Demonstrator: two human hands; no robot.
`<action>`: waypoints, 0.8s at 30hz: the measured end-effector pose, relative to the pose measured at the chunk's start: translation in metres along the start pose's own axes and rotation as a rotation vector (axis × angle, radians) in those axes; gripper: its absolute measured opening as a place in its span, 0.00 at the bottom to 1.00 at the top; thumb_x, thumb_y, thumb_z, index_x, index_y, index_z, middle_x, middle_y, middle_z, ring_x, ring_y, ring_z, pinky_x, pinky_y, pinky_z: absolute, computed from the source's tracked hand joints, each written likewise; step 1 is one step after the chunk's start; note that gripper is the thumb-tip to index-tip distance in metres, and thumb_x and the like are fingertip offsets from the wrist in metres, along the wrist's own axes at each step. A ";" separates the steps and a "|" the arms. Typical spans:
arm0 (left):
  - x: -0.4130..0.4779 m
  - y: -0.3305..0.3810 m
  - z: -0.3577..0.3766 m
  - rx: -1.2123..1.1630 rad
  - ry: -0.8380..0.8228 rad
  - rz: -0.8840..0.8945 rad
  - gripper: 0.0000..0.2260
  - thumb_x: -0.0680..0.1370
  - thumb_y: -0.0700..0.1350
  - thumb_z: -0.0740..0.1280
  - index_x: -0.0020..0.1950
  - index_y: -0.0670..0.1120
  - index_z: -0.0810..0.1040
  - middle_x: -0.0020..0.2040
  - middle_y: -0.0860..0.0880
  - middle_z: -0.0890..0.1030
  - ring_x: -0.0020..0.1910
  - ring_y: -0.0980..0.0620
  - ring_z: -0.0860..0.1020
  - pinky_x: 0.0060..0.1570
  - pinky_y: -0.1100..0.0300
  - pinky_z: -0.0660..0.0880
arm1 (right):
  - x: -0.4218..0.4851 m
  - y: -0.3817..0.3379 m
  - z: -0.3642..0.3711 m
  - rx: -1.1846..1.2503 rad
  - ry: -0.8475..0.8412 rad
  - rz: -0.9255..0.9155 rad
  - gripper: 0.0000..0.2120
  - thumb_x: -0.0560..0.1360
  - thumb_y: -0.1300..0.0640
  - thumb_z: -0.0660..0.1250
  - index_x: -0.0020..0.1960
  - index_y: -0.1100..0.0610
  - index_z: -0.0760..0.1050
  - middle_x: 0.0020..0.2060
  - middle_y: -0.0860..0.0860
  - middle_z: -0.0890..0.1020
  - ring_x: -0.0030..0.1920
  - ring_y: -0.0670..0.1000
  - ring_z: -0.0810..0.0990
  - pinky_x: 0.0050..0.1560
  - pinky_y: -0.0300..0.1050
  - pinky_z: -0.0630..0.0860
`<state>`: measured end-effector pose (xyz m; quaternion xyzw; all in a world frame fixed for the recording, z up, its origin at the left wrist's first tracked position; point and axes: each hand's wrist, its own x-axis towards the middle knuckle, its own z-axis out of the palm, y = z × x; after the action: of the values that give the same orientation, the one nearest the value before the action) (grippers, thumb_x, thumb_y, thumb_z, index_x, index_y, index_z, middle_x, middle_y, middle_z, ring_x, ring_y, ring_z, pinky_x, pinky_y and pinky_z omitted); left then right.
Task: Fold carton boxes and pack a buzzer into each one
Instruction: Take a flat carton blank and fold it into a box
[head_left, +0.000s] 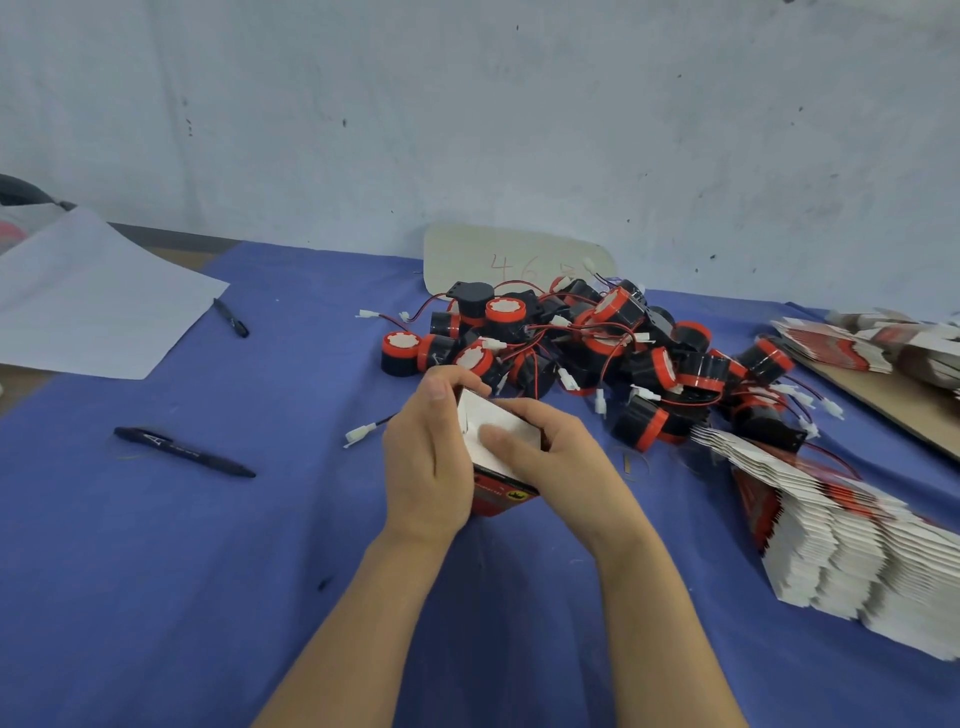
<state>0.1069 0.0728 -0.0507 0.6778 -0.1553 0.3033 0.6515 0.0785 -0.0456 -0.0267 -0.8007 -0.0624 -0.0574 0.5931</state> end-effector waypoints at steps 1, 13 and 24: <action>0.000 0.000 0.000 -0.011 -0.004 0.004 0.25 0.79 0.66 0.44 0.47 0.54 0.76 0.41 0.52 0.80 0.40 0.47 0.79 0.39 0.41 0.76 | -0.001 0.000 0.001 0.055 0.008 0.010 0.09 0.79 0.52 0.63 0.55 0.50 0.80 0.47 0.50 0.84 0.49 0.52 0.82 0.50 0.47 0.81; -0.005 0.003 0.009 0.078 -0.046 0.240 0.18 0.82 0.56 0.47 0.70 0.53 0.62 0.73 0.59 0.63 0.73 0.56 0.63 0.70 0.59 0.63 | 0.007 0.004 0.007 0.126 0.257 0.098 0.22 0.78 0.40 0.58 0.39 0.58 0.71 0.32 0.54 0.67 0.29 0.50 0.64 0.28 0.39 0.64; 0.008 -0.004 0.010 -0.425 -0.026 -0.575 0.23 0.81 0.63 0.48 0.70 0.54 0.69 0.62 0.55 0.78 0.62 0.52 0.77 0.65 0.50 0.72 | 0.012 0.011 0.007 0.303 0.382 -0.174 0.13 0.79 0.70 0.56 0.51 0.56 0.74 0.58 0.49 0.78 0.55 0.40 0.78 0.56 0.35 0.75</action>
<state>0.1177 0.0650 -0.0486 0.5469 -0.0262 0.0597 0.8347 0.0919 -0.0415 -0.0373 -0.6688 -0.0258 -0.2485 0.7002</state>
